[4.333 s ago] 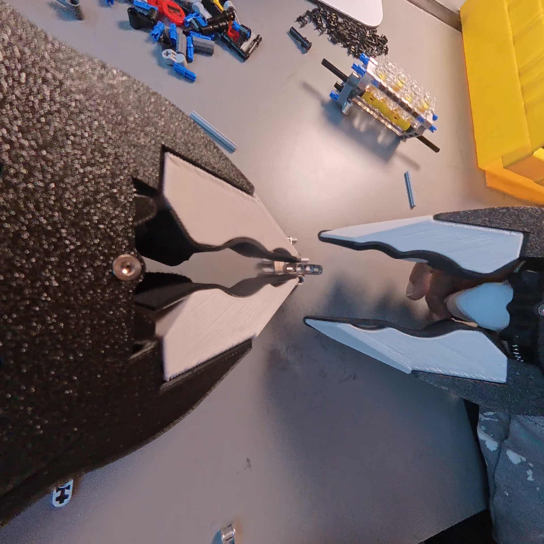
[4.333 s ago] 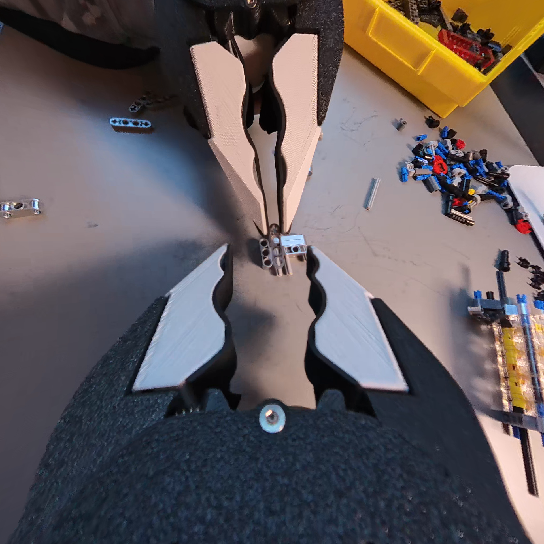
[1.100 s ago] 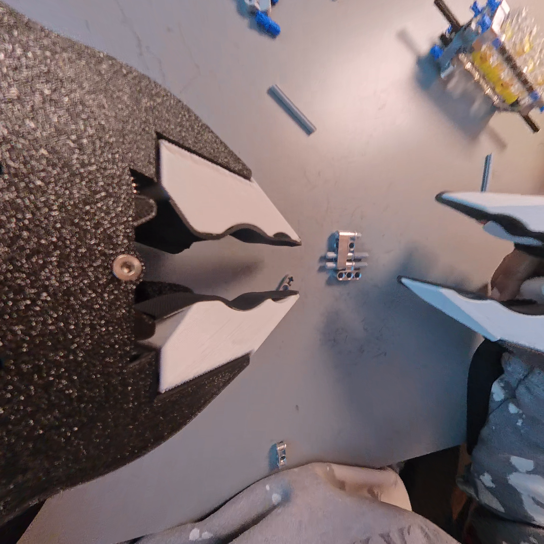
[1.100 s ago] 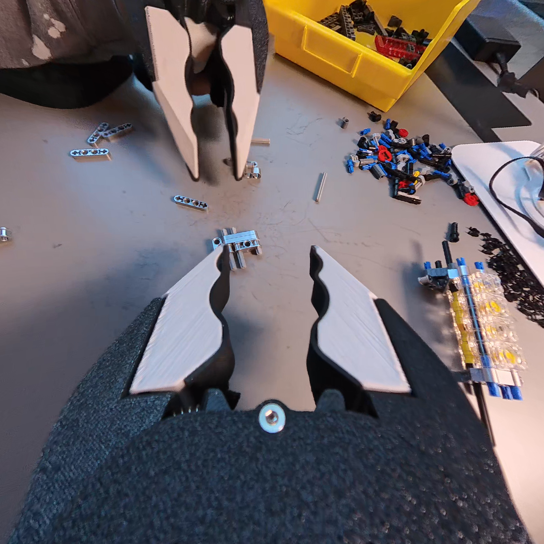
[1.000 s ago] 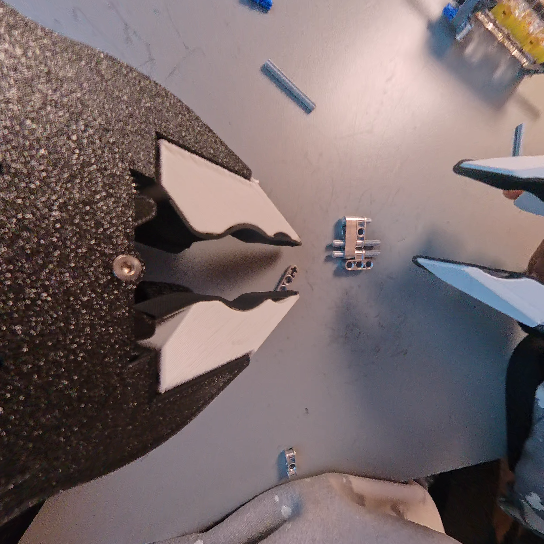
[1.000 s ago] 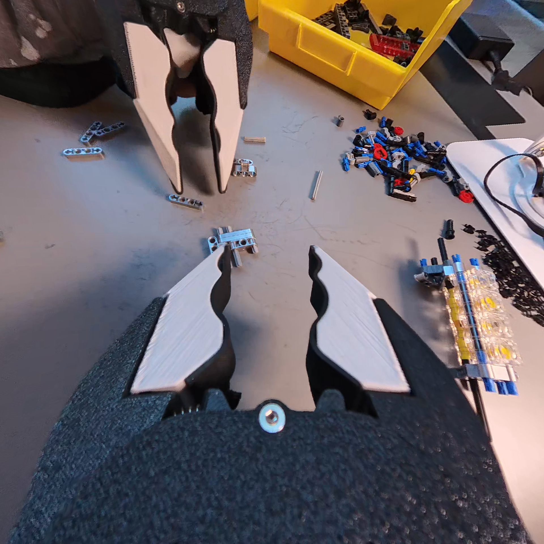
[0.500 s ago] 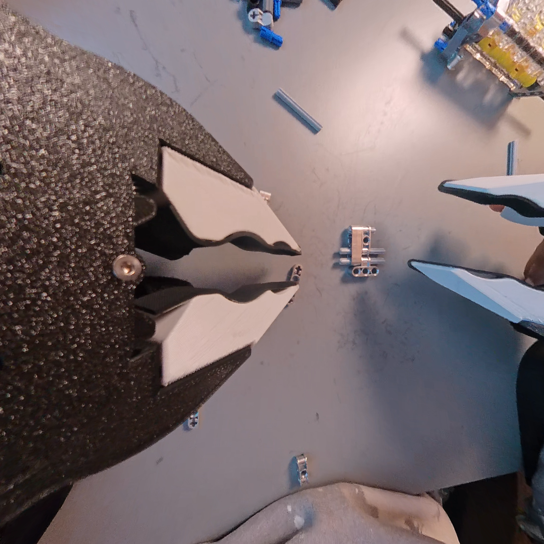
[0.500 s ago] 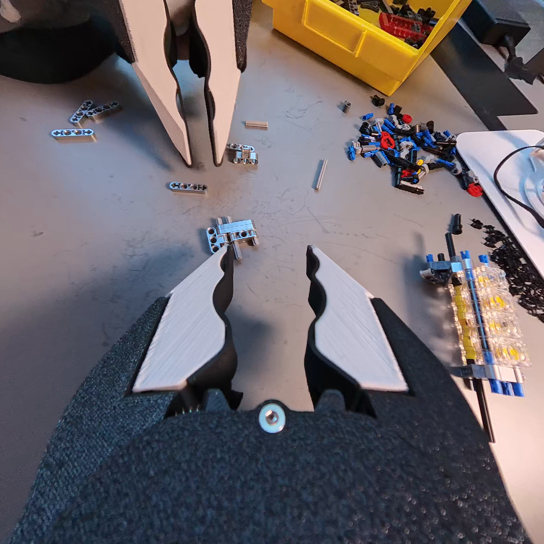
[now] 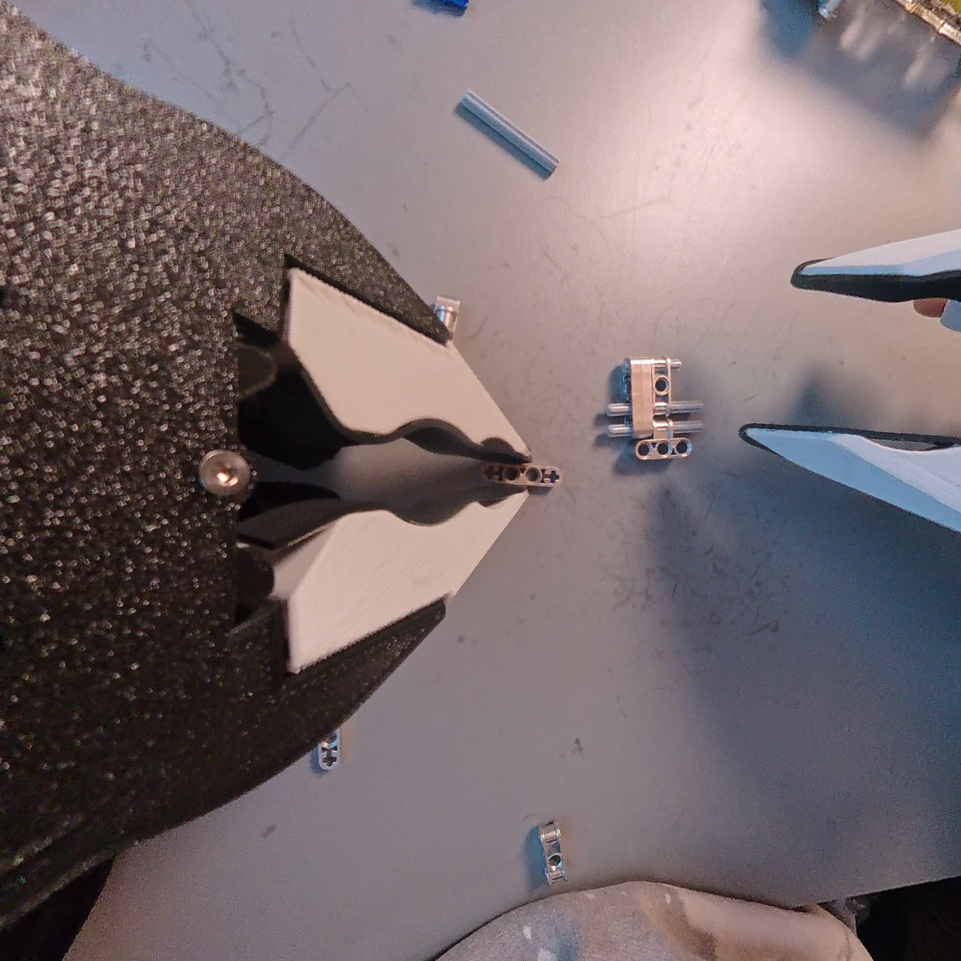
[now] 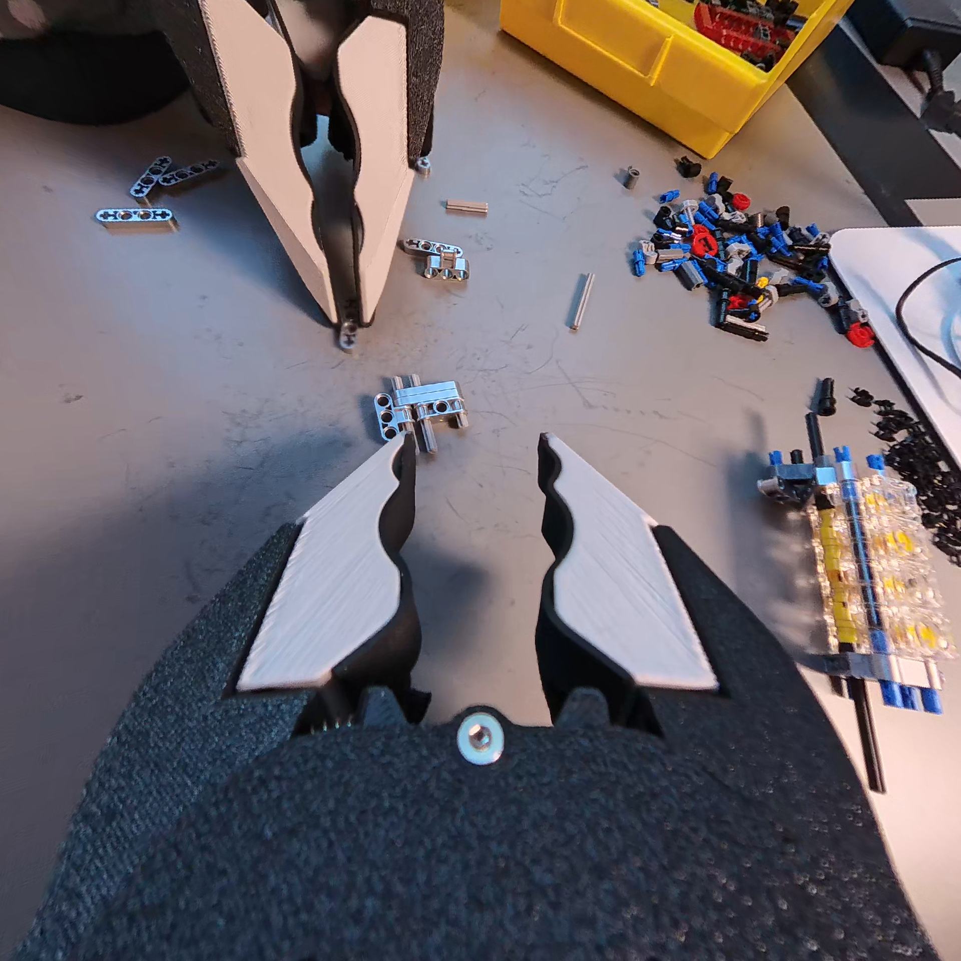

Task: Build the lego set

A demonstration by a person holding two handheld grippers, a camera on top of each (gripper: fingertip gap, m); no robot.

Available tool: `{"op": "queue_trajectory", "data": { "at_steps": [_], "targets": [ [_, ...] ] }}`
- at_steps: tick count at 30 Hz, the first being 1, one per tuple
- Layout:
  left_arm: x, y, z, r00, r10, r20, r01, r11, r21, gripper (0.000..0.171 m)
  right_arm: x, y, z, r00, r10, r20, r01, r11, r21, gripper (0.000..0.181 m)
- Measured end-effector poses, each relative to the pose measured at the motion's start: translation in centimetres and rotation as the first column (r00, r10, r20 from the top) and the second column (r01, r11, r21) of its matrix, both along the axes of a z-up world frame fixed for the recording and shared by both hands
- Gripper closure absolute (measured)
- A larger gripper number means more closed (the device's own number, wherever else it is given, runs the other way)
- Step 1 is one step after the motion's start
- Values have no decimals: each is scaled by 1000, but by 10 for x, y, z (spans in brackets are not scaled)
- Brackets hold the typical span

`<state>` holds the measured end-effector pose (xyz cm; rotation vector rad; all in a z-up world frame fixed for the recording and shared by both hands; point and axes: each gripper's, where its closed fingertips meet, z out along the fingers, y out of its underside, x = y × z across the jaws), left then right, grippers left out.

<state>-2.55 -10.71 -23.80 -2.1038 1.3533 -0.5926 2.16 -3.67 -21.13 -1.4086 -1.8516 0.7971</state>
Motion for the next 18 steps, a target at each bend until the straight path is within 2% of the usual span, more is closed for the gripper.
{"op": "queue_trajectory", "data": {
  "at_steps": [8,13,15,18],
  "targets": [
    [2,1,3,1000,-8,2,8,1000,20,166,0,-3,0,1000,12,0,-12,1000,2,136],
    [18,7,38,972,2,236,-15,999,51,166,-6,-39,23,982,155,-110,-162,985,-53,144],
    [27,7,51,946,-6,325,-14,998,61,166,-9,-52,27,971,200,-131,-205,979,-23,150],
    [38,5,56,928,-26,371,2,998,63,166,-12,-58,24,971,214,-110,-210,977,44,155]
  ]
}}
